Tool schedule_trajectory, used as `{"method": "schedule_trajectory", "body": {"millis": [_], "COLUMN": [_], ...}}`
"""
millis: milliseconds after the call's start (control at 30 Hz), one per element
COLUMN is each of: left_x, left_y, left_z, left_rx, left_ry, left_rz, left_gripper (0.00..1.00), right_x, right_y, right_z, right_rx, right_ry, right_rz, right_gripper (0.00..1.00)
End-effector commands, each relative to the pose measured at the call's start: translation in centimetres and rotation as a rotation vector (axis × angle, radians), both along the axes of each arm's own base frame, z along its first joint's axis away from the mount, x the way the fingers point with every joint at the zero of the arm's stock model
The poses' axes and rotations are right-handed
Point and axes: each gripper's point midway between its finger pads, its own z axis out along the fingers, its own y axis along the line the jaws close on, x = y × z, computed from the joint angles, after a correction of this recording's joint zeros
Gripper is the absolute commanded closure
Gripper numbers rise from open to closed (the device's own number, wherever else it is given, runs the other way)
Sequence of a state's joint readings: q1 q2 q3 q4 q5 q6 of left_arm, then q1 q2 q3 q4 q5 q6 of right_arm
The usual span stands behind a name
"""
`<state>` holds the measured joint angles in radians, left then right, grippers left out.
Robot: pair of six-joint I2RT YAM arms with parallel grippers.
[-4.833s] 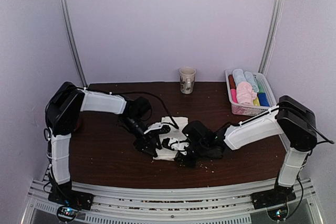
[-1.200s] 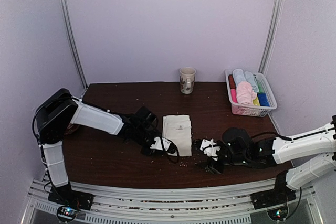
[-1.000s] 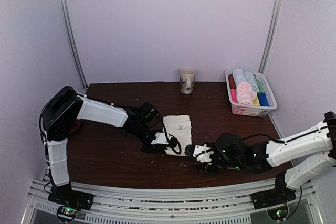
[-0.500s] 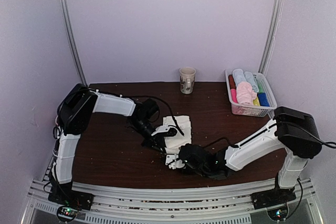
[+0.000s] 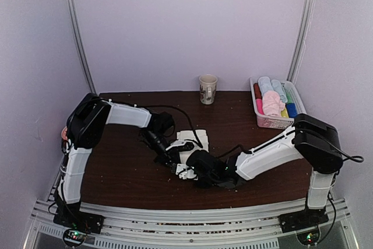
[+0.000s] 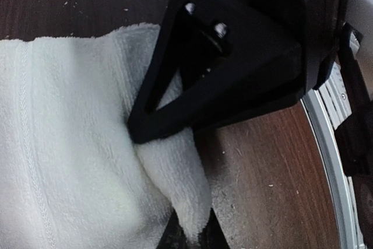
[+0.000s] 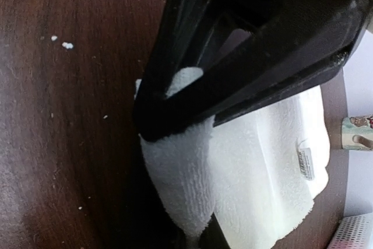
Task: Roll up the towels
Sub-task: Roll the towel at the center of the board.
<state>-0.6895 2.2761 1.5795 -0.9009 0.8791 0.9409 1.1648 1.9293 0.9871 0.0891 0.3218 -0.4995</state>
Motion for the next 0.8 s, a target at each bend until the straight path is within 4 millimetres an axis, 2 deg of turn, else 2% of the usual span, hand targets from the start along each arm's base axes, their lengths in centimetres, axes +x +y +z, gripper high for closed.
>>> {"method": "schedule_trajectory", "body": {"millis": [0, 67, 167, 367, 600, 767], "left_x": [-0.3, 0.2, 1.2, 2.5, 3.8, 4.3], "left_y": [1.5, 1.5, 1.4, 1.7, 3.6, 5.9], "left_z": [-1.5, -1.0, 0.1, 3.4, 5.5, 4.8], "left_rx": [0.081, 0.072, 0.056, -0.028, -0.101, -0.11], "left_ry": [-0.009, -0.051, -0.129, -0.223, -0.426, -0.658], "left_rz": [0.005, 0.021, 0.051, 0.106, 0.187, 0.248], "left_gripper": [0.99, 0.78, 0.55, 0.29, 0.16, 0.15], "right_x": [-2.9, -3.5, -4.3, -5.6, -6.6, -6.3], "right_y": [-1.0, -0.9, -1.1, -0.6, -0.6, -0.9], "right_z": [-3.7, -4.0, -4.2, -3.7, -3.5, -3.8], "right_rx": [-0.059, -0.056, -0.056, -0.05, -0.076, -0.075], "right_ry": [0.255, 0.313, 0.386, 0.53, 0.653, 0.742], "right_rz": [0.035, 0.041, 0.042, 0.042, 0.023, -0.023], "right_gripper": [1.0, 1.0, 1.0, 1.0, 1.0, 1.0]}}
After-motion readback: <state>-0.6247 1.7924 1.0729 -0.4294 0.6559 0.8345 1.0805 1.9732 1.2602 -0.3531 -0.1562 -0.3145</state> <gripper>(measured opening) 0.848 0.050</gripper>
